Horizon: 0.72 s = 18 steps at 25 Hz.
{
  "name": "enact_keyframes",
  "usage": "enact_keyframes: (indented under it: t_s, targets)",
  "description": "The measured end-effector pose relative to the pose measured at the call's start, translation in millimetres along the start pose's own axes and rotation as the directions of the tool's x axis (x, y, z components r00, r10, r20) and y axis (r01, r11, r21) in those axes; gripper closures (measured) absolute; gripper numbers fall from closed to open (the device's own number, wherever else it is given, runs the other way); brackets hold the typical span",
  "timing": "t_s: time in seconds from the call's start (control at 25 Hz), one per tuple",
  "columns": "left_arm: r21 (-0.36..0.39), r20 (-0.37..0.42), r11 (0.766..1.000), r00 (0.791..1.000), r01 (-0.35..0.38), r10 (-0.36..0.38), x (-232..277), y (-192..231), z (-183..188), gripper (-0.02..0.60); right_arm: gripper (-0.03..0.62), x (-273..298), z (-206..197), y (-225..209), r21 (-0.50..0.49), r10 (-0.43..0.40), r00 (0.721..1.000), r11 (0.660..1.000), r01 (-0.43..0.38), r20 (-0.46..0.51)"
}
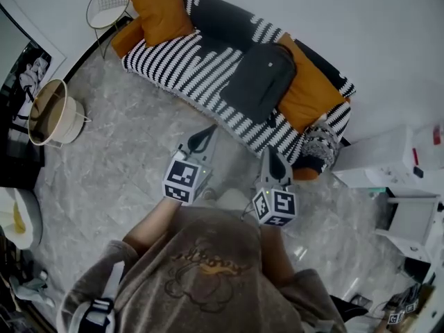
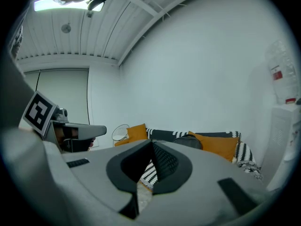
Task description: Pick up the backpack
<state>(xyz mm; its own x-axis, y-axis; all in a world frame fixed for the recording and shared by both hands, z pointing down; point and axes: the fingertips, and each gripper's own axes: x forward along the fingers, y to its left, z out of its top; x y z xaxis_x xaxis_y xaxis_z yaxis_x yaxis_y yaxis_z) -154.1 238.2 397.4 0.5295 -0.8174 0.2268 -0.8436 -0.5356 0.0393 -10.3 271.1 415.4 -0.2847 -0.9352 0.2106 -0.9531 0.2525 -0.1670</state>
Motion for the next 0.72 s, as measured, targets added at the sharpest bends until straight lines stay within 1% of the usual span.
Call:
enact_keyframes:
  t_s: [0.36, 0.72]
  targets:
    - [-0.003, 0.012, 1.000, 1.000, 0.013, -0.013, 45, 25, 7, 0.580, 0.592, 42, 3, -16, 0.004, -0.020, 1.000, 1.000, 0.020, -0.007]
    - [-0.004, 0.017, 1.000, 0.999, 0.029, -0.029, 111, 49, 18, 0.580, 0.592, 104, 17, -46, 0.010, -0.025, 1.000, 1.000, 0.025, -0.004]
